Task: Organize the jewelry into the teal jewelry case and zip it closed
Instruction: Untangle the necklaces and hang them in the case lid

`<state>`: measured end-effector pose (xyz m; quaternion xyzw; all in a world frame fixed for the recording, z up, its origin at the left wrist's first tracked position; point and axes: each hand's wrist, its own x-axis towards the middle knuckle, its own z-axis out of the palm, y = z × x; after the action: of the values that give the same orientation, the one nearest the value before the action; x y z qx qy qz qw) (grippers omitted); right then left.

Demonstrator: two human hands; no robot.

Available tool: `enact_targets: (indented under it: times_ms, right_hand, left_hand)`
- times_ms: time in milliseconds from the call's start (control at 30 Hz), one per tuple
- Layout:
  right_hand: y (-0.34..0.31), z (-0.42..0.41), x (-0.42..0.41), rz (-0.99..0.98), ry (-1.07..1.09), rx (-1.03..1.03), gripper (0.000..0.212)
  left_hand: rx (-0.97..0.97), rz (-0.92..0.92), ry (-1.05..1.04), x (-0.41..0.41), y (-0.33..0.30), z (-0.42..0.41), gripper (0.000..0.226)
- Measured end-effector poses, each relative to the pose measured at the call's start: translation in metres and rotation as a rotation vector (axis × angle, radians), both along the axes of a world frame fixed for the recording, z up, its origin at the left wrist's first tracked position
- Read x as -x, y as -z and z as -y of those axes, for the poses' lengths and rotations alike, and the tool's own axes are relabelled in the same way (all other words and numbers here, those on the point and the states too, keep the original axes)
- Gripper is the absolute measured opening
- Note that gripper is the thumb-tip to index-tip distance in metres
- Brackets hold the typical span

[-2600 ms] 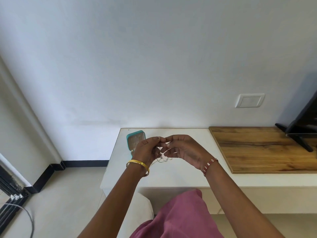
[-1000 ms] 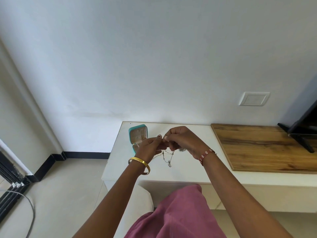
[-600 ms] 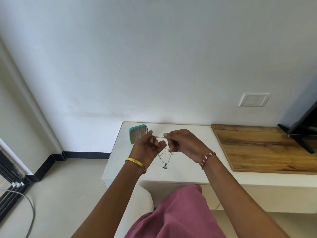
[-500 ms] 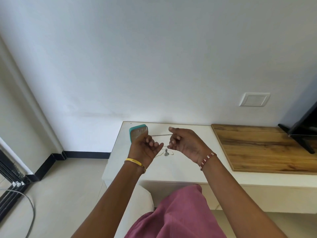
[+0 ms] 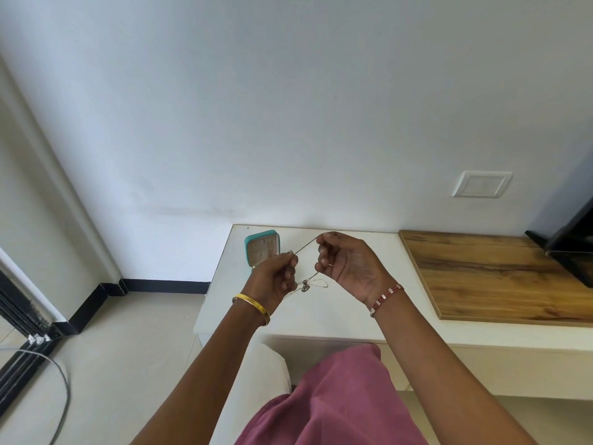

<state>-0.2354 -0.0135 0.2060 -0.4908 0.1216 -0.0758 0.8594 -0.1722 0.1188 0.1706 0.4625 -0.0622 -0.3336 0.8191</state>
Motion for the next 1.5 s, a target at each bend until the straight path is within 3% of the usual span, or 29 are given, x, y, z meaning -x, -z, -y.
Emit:
enact_targets:
  times_ms: [267, 400, 1000, 1267, 1500]
  right_hand:
    - [0.017, -0.002, -0.007, -0.122, -0.057, 0.224, 0.021]
    - [0.024, -0.005, -0.015, -0.140, -0.066, 0.306, 0.017]
    - [0.072, -0.001, -0.096, -0.215, 0.016, 0.294, 0.007]
    - [0.095, 0.011, -0.148, -0.257, 0.009, 0.442, 0.007]
    - [0.124, 0.020, -0.192, -0.331, 0.024, 0.535, 0.013]
  left_hand:
    - [0.167, -0.194, -0.102, -0.011, 0.009, -0.002, 0.025]
    - [0.128, -0.252, -0.141, -0.014, 0.016, -0.002, 0.022]
    - [-0.306, 0.013, -0.230, -0.075, 0.067, -0.004, 0.017]
    - [-0.541, 0.090, -0.285, -0.122, 0.100, 0.016, 0.019]
    - [-0.847, 0.258, -0.515, -0.165, 0.130, 0.029, 0.027]
